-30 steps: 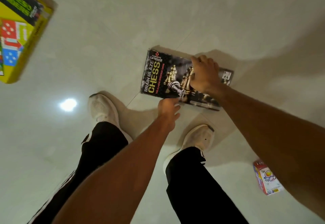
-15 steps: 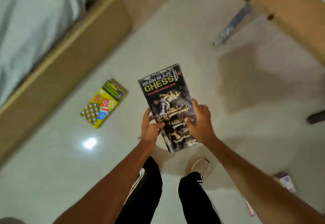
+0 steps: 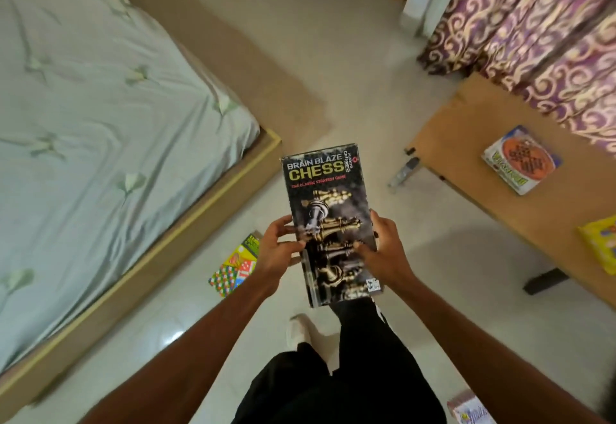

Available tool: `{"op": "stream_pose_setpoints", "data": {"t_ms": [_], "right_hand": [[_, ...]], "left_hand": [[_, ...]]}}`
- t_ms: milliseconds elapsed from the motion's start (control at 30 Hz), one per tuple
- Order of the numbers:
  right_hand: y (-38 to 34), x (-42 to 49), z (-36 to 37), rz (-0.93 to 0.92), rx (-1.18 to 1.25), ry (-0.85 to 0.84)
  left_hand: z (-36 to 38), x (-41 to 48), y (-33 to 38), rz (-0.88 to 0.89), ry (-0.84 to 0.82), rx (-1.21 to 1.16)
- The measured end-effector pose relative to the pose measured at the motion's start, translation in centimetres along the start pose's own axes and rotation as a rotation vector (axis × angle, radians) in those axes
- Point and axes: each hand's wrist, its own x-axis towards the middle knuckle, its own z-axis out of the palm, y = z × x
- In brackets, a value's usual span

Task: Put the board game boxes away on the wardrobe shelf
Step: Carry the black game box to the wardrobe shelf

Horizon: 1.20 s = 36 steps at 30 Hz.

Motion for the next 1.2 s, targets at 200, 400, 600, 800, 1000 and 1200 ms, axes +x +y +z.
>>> {"op": "stream_pose_setpoints", "data": {"t_ms": [200, 400, 600, 800, 1000, 1200], "right_hand": [[-4.6, 10.5, -4.1, -0.128, -0.070, 0.023], [-12.1, 25.3, -9.5, -0.277, -0.151, -0.053], [-20.9, 39.8, -12.0, -0.452, -0.244, -0.141], [-30.7, 57.4, -10.4, -0.522, -0.308, -0.176], [-41.8, 72.4, -9.5, -0.531, -0.320, -0.158], [-52.3, 86.4, -8.1, -0.526, -0.291, -0.149]], "left_hand": [[1.8, 9.2, 7.4, 0.078, -0.011, 0.049], [4.5, 19.4, 18.9, 0.156, 0.035, 0.019], [4.3, 29.4, 29.5, 0.259, 0.166, 0.019], [1.6, 42.8, 41.6, 0.358, 0.242, 0.096], [-2.7, 54.8, 54.8, 0.435, 0.265, 0.179], [-6.9, 65.6, 66.9, 0.455, 0.311, 0.255]]}}
